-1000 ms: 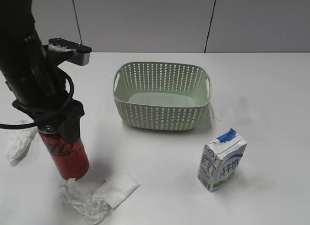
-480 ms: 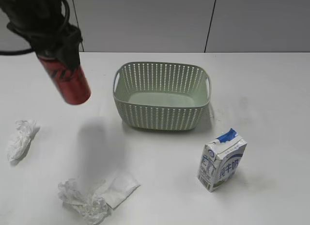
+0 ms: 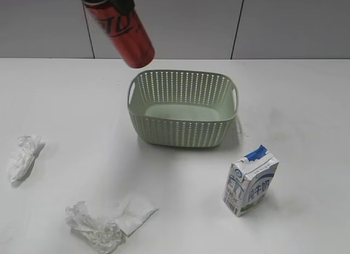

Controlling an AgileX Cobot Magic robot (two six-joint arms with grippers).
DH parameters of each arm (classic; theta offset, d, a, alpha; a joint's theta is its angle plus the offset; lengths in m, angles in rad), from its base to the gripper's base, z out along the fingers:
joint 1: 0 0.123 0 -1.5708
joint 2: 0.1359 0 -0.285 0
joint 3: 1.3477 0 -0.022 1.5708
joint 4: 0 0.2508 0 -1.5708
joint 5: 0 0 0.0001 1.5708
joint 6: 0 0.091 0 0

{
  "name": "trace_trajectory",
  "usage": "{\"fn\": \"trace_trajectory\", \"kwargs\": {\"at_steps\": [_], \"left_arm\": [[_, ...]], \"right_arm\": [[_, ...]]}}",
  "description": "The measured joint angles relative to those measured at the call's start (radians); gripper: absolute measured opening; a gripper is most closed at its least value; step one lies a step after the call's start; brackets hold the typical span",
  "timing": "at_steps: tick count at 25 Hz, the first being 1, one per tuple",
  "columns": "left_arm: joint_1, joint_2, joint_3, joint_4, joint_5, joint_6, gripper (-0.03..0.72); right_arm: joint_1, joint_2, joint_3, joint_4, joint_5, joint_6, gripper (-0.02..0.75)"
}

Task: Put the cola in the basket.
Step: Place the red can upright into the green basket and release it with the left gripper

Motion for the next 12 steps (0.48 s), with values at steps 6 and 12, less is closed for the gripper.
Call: {"fn": "trace_trajectory", "kwargs": {"at_steps": [6,12], "left_arm": [[-0.017,0.191,-0.210,-0.094,0.003,0.000,0.504],[-0.086,0.354,-0.260,-0.087,0.000,0.000,0.504]], "right_arm": [[0.000,0.000,0.000,0.000,0.000,0.000,0.590],[0.000,0.000,0.000,0.000,0.000,-0.001,0.590]]}}
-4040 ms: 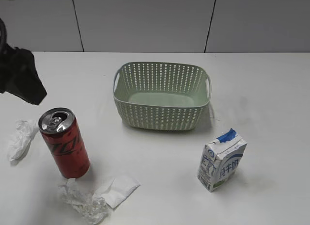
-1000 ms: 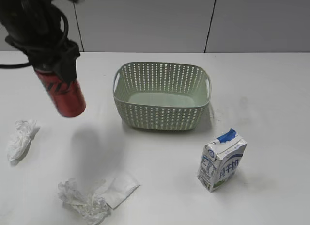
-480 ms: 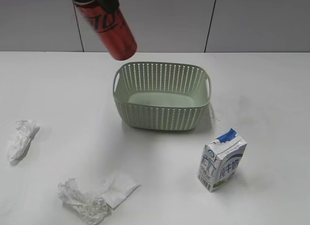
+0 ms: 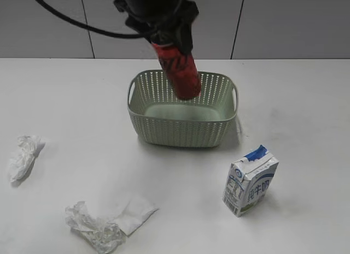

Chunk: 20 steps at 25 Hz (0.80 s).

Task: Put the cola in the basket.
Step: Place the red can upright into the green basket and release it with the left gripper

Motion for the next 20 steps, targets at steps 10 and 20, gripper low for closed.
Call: {"fn": "trace_trajectory", "kwargs": {"at_steps": [10,20], "left_arm": [[-0.033,0.153,-0.004,0.075,-0.003,0.000,0.504],[-0.033,0.149,-0.008,0.035,-0.003,0.000,0.622]], "right_arm": [[0.000,0.000,0.000,0.000,0.000,0.000,0.590],[0.000,0.000,0.000,0.000,0.000,0.001,0.590]]}}
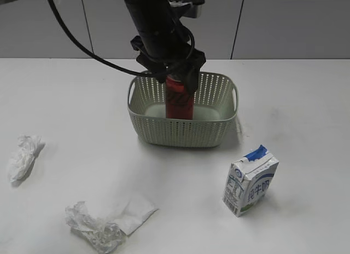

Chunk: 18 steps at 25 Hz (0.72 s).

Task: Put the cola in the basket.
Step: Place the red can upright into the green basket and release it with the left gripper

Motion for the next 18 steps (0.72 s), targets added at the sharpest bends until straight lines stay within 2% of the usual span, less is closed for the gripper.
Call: {"fn": "trace_trajectory", "kwargs": {"at_steps": [10,18], "left_arm": [[0.021,-0.151,-0.048,0.009,-0.003,0.000,0.612],[0.143,-0.228,-0.048,0.029,-0.003,-0.055,0.588]], "right_arm": [[0.000,0.000,0.000,0.000,0.000,-0.001,0.590],[0.000,0.000,0.000,0.000,0.000,-0.001,0.590]]}}
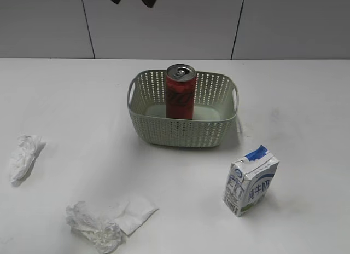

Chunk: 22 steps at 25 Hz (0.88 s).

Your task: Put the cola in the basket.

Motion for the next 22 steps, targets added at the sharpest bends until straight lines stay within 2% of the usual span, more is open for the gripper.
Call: {"fn": "trace_trajectory", "kwargs": {"at_steps": [6,11,22], "left_arm": [[0.098,-0.012,0.005,0.058,0.000,-0.065,0.578],[0.188,-0.059,0.078,0.100,0.000,-0.094,0.578],[0.359,-0.303,0.432,0.125,-0.001,-0.100,0.574]], "right_arm": [[0.000,0.000,0.000,0.000,0.000,0.000,0.590],[0.000,0.000,0.000,0.000,0.000,0.000,0.590],[0.000,0.000,0.000,0.000,0.000,0.000,0.590]]}}
